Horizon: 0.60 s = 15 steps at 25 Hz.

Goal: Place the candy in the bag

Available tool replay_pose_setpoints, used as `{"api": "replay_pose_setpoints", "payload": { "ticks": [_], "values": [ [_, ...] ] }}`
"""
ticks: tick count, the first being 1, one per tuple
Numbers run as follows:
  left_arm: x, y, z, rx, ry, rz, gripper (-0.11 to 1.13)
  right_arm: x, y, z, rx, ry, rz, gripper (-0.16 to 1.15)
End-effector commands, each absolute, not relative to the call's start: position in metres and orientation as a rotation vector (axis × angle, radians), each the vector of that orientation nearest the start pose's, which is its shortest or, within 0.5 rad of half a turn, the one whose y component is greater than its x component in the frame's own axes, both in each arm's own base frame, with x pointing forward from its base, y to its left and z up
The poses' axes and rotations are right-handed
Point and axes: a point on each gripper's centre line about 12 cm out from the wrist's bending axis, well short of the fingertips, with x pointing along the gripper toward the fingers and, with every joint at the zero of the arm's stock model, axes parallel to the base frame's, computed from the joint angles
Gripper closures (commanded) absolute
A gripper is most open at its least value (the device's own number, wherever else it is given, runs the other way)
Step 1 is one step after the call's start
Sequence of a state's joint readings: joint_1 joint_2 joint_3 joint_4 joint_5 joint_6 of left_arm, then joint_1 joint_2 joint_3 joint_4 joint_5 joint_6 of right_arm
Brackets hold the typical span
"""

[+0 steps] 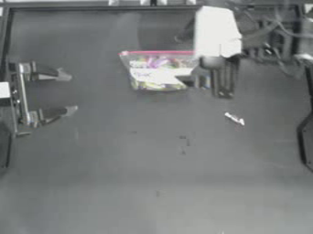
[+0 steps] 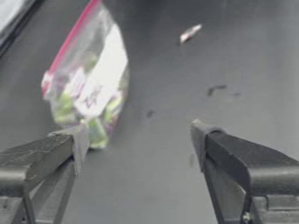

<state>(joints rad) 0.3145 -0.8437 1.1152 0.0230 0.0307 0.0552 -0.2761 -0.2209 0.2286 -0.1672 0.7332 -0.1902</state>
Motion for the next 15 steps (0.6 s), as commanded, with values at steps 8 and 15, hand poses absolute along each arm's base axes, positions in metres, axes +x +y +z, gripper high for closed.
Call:
{"api": "replay_pose_setpoints", "payload": {
  "ticks": [8,15],
  "values": [
    [0.203,0.076,0.252,0.028,0.320,0.344,0.03,0.399,-0.143,0.365,-0.268,0.814,-0.238,-0.02],
    [0.199,0.081,0.248,0.024,0.328,0.367,0.03,0.427,-0.151,0.357,-0.287,0.851,-0.201,-0.02]
  ]
}}
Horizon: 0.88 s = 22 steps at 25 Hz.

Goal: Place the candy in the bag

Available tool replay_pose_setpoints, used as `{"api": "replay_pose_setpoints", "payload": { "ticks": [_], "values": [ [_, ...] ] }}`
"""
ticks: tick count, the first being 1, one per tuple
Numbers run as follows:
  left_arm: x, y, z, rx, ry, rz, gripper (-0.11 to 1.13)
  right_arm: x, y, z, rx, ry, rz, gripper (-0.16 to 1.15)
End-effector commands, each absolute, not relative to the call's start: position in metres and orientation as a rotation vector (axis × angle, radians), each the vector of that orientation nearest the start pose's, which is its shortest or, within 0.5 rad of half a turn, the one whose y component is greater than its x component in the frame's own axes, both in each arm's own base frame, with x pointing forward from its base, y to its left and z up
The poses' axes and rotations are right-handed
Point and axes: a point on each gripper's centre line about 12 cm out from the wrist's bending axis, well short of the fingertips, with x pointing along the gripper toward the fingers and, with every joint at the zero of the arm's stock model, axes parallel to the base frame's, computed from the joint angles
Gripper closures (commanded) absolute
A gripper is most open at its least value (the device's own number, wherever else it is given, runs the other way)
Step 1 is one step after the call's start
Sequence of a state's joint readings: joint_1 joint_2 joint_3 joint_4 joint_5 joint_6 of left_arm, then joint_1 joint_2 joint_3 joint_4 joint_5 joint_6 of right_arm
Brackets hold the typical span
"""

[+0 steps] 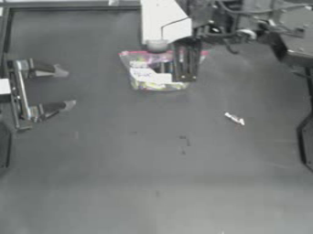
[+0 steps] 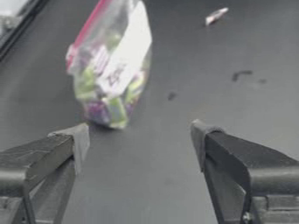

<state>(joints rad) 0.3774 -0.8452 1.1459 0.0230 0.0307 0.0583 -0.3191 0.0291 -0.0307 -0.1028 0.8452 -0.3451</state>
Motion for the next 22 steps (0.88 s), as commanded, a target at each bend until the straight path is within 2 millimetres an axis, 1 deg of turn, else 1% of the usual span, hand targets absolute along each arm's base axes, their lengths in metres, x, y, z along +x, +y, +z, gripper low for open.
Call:
{"api": "replay_pose_setpoints", "payload": {
  "ticks": [1,6,12,17,22],
  "values": [
    [0.199,0.081,0.248,0.023,0.330,0.369,0.03,0.430,-0.153,0.355,-0.290,0.855,-0.198,-0.02],
    [0.198,0.082,0.247,0.022,0.330,0.373,0.03,0.443,-0.165,0.344,-0.296,0.892,-0.199,-0.02],
    [0.197,0.081,0.247,0.023,0.327,0.373,0.03,0.460,-0.175,0.330,-0.317,0.926,-0.181,-0.02],
    [0.195,0.080,0.246,0.024,0.324,0.373,0.03,0.468,-0.182,0.322,-0.318,0.951,-0.179,-0.02],
    [0.195,0.080,0.245,0.023,0.325,0.373,0.03,0.475,-0.185,0.313,-0.324,0.982,-0.166,-0.02]
  ]
}}
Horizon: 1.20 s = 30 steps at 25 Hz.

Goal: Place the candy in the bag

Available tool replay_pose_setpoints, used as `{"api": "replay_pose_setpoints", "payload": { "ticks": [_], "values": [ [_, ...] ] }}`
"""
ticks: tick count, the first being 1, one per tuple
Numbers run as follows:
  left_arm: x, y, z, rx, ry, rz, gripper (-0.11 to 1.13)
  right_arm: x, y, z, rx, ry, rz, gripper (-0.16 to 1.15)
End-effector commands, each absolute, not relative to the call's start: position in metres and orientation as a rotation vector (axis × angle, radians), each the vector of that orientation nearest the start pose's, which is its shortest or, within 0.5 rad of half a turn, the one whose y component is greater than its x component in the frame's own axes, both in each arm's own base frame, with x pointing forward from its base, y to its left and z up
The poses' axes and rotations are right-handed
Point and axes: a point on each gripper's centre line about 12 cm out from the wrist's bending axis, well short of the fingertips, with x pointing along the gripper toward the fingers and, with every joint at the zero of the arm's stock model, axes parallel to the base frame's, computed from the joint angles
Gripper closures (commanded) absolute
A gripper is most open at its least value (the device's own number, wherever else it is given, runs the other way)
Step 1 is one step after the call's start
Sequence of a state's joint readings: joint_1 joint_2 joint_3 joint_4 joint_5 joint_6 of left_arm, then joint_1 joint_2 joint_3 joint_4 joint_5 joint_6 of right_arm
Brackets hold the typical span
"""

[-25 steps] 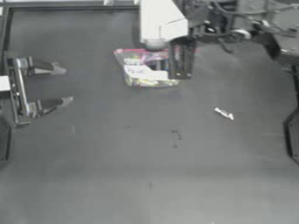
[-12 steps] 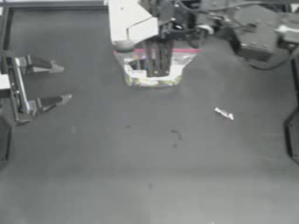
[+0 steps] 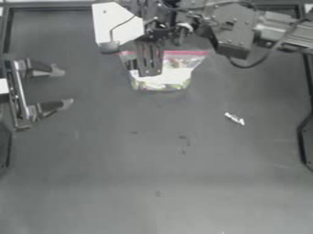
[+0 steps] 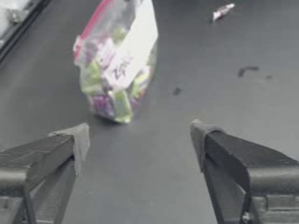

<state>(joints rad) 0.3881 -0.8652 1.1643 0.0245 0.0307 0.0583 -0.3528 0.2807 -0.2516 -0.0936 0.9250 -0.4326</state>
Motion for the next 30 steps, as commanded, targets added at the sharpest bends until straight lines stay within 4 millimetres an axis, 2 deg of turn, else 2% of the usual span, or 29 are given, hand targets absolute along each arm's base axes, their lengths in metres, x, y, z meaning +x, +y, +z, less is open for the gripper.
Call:
{"api": "replay_pose_setpoints", "payload": {
  "ticks": [1,13,30],
  "values": [
    [0.195,0.080,0.245,0.023,0.325,0.373,0.03,0.477,-0.186,0.313,-0.326,0.986,-0.167,-0.02],
    [0.193,0.082,0.243,0.022,0.325,0.384,0.03,0.482,-0.201,0.296,-0.331,1.043,-0.183,-0.02],
    [0.191,0.087,0.243,0.017,0.326,0.411,0.03,0.487,-0.203,0.285,-0.323,1.079,-0.174,-0.02]
  ]
}}
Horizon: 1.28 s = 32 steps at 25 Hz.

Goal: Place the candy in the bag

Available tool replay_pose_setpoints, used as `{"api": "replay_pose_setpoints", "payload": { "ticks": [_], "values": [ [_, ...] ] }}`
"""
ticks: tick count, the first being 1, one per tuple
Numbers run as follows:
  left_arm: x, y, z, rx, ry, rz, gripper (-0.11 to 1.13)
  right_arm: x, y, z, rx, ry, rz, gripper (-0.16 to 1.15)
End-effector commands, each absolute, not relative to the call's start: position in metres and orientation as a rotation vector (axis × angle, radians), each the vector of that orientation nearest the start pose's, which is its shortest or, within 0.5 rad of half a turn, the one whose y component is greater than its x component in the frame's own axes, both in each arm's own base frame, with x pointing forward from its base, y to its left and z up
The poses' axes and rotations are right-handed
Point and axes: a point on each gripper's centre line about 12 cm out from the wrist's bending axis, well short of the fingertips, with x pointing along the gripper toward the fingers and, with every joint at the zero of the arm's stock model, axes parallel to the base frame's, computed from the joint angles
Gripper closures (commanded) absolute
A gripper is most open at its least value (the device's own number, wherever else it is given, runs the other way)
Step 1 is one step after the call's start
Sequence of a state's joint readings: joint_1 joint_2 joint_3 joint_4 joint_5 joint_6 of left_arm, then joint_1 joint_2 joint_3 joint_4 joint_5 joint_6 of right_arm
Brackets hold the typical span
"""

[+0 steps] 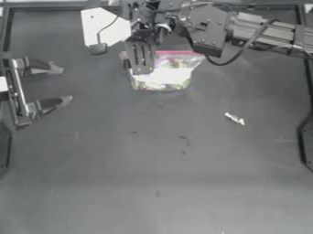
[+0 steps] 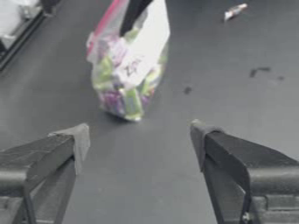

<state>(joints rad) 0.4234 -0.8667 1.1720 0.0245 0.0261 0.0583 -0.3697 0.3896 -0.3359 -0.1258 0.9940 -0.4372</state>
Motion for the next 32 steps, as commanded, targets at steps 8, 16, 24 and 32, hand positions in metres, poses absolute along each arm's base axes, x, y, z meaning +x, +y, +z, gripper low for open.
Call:
{"api": "replay_pose_setpoints", "payload": {
  "ticks": [8,16,24,32],
  "values": [
    [0.190,0.088,0.243,0.016,0.326,0.416,0.03,0.488,-0.203,0.281,-0.318,1.082,-0.170,-0.02],
    [0.191,0.088,0.244,0.018,0.319,0.416,0.03,0.491,-0.200,0.278,-0.323,1.089,-0.163,-0.02],
    [0.191,0.088,0.244,0.018,0.320,0.416,0.03,0.494,-0.199,0.275,-0.316,1.098,-0.156,-0.02],
    [0.190,0.088,0.241,0.017,0.325,0.416,0.03,0.496,-0.197,0.273,-0.314,1.104,-0.150,-0.02]
  ]
}}
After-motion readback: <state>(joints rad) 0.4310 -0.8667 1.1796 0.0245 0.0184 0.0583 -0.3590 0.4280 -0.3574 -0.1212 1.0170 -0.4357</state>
